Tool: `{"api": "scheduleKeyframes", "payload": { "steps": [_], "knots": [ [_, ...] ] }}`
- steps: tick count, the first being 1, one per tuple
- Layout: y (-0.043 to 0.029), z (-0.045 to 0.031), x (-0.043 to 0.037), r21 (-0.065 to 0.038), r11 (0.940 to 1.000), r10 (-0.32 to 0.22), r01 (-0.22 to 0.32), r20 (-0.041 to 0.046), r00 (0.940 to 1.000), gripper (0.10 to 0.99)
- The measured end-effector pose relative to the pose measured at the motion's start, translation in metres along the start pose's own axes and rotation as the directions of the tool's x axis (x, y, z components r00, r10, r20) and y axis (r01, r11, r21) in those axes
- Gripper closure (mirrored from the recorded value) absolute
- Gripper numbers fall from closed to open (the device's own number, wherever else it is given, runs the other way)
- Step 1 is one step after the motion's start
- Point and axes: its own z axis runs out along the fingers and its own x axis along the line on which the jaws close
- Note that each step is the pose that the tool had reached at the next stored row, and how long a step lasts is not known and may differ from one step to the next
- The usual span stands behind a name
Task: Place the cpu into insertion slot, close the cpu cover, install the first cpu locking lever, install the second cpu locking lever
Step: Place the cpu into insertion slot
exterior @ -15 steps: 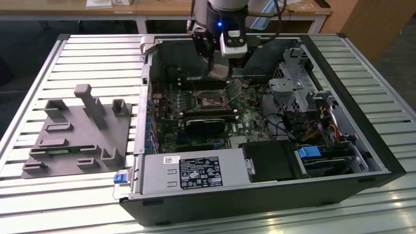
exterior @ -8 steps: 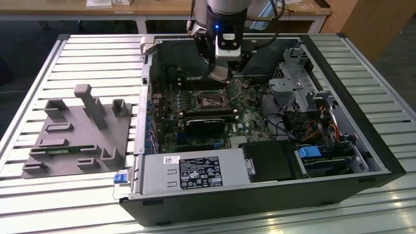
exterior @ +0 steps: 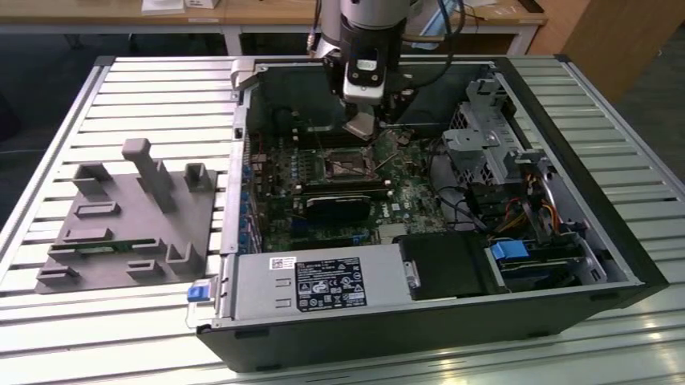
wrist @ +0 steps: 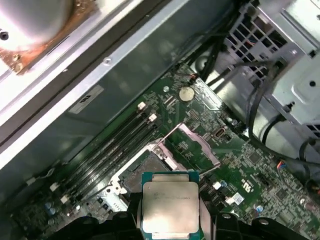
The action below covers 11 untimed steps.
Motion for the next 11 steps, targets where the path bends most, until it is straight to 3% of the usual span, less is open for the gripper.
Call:
{"api": "scheduleKeyframes", "payload": {
  "steps": [5,11],
  "knots": [
    [-0.0002,0.0030,0.0000,-0.001,0.9959,0.090,-0.090,0.0079,0.9959,0.545],
    [-0.0004,0.0054,0.0000,-0.003,0.9803,0.197,-0.197,0.0171,0.9802,0.545]
  ]
}}
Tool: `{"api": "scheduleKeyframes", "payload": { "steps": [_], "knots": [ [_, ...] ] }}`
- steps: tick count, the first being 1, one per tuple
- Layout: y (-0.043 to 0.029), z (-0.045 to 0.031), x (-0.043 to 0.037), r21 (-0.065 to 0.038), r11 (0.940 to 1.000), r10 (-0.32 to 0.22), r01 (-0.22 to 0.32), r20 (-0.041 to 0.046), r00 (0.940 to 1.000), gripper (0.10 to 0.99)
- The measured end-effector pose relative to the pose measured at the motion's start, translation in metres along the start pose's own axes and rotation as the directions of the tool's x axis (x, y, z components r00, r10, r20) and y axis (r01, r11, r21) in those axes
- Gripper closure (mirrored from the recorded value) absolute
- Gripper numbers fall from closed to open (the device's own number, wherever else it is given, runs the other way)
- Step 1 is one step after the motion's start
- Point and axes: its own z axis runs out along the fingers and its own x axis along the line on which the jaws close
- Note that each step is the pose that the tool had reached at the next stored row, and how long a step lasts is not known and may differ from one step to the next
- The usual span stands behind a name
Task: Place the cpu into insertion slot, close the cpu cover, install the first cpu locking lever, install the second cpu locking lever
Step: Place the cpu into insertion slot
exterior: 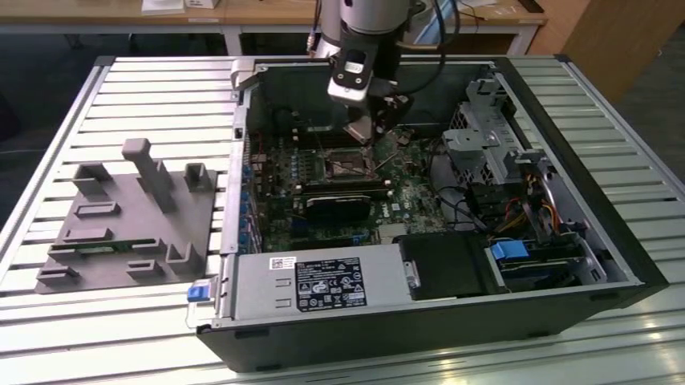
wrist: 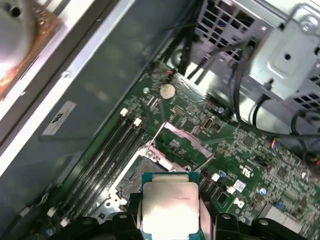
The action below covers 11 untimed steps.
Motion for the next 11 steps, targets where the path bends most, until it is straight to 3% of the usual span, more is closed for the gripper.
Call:
{"api": "scheduleKeyframes", "payload": {
  "steps": [6,11],
  "knots": [
    [-0.0002,0.0020,0.0000,-0.001,0.9940,0.109,-0.109,0.0094,0.9940,0.545],
    [-0.0003,0.0036,0.0000,-0.003,0.9800,0.199,-0.199,0.0171,0.9798,0.545]
  ]
}}
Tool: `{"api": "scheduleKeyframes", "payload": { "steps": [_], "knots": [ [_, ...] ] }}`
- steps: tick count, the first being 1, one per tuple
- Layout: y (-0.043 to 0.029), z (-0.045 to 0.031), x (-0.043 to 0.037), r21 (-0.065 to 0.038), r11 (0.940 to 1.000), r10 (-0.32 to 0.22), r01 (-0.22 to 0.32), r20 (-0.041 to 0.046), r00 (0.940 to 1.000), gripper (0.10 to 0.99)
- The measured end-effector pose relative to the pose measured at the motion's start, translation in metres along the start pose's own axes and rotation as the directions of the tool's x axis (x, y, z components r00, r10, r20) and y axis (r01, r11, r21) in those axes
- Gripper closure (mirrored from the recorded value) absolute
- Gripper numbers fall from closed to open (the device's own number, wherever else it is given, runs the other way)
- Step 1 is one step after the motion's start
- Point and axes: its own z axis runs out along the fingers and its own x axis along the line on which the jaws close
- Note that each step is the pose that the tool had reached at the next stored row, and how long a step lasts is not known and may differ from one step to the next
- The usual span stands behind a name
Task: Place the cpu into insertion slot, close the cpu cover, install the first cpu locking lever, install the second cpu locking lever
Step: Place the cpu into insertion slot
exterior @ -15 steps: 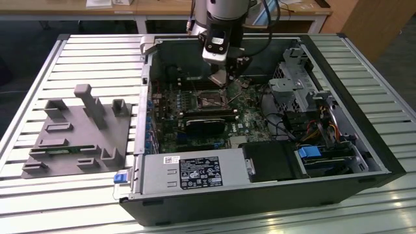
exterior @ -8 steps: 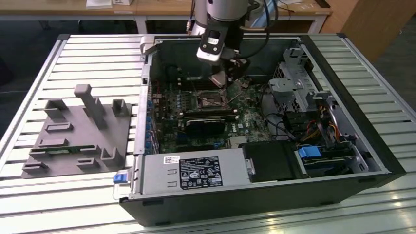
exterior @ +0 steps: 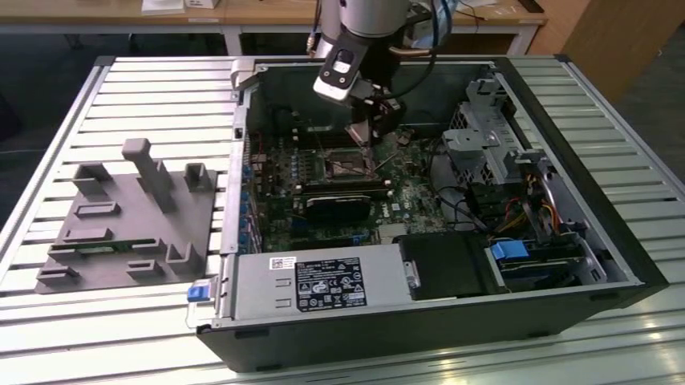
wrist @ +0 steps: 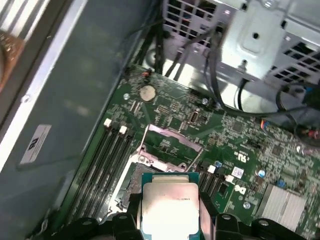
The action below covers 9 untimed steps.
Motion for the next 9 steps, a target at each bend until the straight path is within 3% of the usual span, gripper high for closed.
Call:
{"api": "scheduleKeyframes", "payload": {
  "steps": [4,9],
  "knots": [
    [-0.0002,0.0018,0.0000,-0.001,0.9974,0.072,-0.072,0.0061,0.9974,0.545],
    [-0.0005,0.0056,0.0000,-0.002,0.9868,0.162,-0.162,0.0142,0.9867,0.545]
  ]
}}
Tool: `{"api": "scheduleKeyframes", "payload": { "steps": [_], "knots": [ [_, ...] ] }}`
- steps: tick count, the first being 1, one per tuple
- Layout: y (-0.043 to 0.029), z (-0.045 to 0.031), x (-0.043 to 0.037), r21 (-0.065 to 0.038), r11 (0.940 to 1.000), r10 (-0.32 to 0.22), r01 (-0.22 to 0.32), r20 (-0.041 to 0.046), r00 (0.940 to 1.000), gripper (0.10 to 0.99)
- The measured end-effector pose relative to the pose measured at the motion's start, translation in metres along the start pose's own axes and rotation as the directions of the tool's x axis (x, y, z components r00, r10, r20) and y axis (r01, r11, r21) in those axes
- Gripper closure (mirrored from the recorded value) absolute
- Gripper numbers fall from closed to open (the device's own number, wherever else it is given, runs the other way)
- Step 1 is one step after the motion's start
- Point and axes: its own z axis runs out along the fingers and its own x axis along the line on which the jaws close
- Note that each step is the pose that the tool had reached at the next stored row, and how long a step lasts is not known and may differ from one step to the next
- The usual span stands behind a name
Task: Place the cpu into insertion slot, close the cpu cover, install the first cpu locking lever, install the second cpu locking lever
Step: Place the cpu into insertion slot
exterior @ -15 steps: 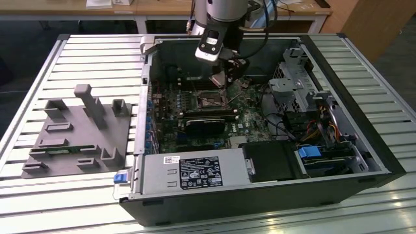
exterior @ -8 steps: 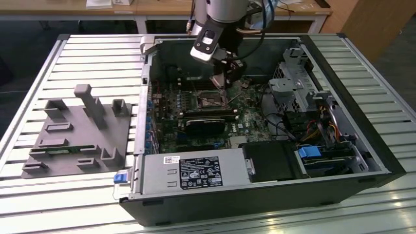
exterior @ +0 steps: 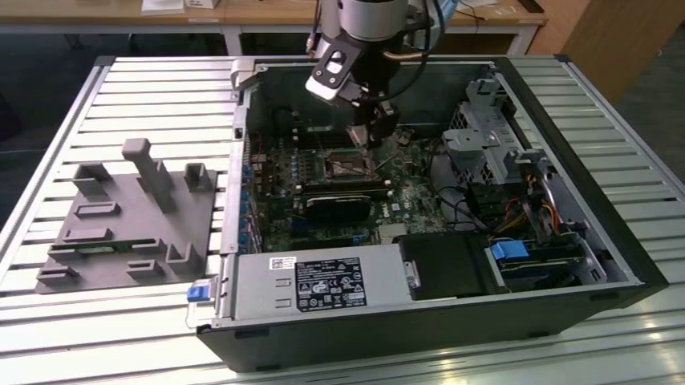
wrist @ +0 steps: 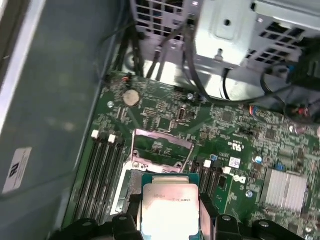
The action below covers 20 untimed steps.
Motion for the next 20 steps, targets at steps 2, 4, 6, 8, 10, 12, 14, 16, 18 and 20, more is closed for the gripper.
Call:
{"api": "scheduleKeyframes", "payload": {
  "steps": [2,4,6,8,10,12,14,16,18,20],
  "knots": [
    [-0.0004,0.0020,0.0000,0.000,0.9995,0.031,-0.031,0.0027,0.9995,0.545],
    [-0.0014,0.0041,0.0003,0.000,0.9985,0.054,-0.054,0.0046,0.9985,0.545],
    [-0.0039,0.0058,0.0014,-0.001,0.9978,0.067,-0.067,0.0058,0.9977,0.545],
    [-0.0064,0.0085,0.0025,-0.001,0.9971,0.076,-0.076,0.0066,0.9971,0.545],
    [-0.0082,0.0115,0.0033,-0.001,0.9962,0.087,-0.087,0.0077,0.9961,0.545],
    [-0.0096,0.0140,0.0045,-0.001,0.9947,0.103,-0.103,0.0091,0.9947,0.545],
    [-0.0107,0.0163,0.0054,-0.001,0.9927,0.121,-0.121,0.0108,0.9926,0.545],
    [-0.0115,0.0186,0.0059,-0.002,0.9899,0.142,-0.142,0.0128,0.9898,0.545],
    [-0.0126,0.0209,0.0069,-0.002,0.9872,0.159,-0.159,0.0143,0.9871,0.545],
    [-0.0141,0.0238,0.0083,-0.002,0.9865,0.164,-0.164,0.0147,0.9864,0.545]
  ]
}}
